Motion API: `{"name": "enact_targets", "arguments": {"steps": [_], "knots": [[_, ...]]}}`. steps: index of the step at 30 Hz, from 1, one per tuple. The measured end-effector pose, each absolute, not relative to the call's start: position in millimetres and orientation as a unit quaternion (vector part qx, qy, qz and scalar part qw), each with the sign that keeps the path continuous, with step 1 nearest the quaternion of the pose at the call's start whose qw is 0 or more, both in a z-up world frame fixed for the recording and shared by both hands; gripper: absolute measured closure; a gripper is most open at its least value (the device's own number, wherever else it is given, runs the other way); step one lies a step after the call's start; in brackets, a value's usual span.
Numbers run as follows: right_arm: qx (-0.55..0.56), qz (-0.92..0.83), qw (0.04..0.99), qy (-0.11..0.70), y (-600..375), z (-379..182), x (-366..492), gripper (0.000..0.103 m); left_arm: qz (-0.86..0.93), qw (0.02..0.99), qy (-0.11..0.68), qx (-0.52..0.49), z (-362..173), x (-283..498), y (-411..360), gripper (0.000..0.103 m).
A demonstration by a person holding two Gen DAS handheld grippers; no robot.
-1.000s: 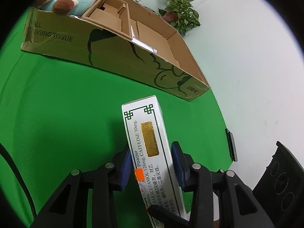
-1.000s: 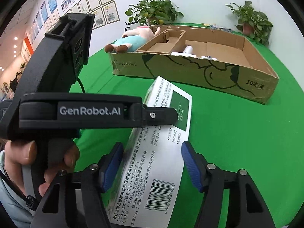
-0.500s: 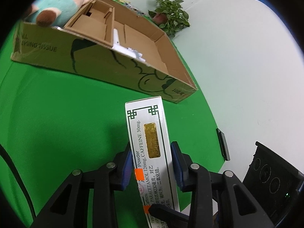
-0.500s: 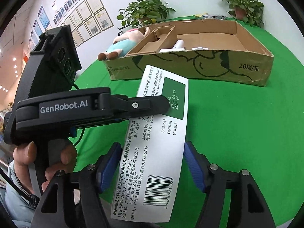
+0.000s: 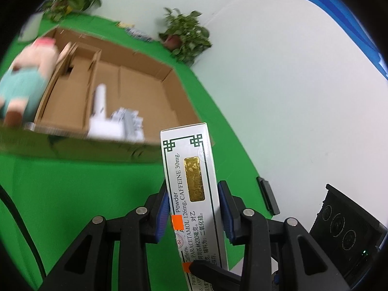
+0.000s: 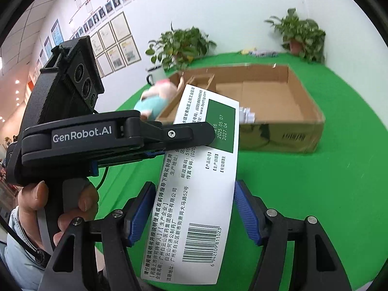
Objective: Organize objects
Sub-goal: 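Carry the medicine box with both grippers over the tray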
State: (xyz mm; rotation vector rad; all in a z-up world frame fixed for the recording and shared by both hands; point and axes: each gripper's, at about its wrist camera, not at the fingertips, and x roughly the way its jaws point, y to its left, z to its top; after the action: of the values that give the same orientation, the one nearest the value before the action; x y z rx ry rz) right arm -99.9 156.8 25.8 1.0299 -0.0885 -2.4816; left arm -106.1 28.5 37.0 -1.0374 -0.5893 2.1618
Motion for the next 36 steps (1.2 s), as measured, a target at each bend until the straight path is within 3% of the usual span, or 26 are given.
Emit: {"name": "enact_targets", "arguments": {"steps": [20, 27, 36], "knots": [[0.322, -0.925, 0.2, -0.022, 188, 128, -209, 0.039, 0.849, 0.357, -0.171, -0.35, 135, -219, 79, 0.069], [0.339, -0.916, 0.215, -0.027, 188, 131, -268, 0.039, 0.848, 0.341, -0.174, -0.367, 128, -261, 83, 0.069], [0.376, -0.902, 0.211, -0.033, 194, 95, -337, 0.039, 0.825, 0.334, -0.187, -0.415, 89, -315, 97, 0.069]]}}
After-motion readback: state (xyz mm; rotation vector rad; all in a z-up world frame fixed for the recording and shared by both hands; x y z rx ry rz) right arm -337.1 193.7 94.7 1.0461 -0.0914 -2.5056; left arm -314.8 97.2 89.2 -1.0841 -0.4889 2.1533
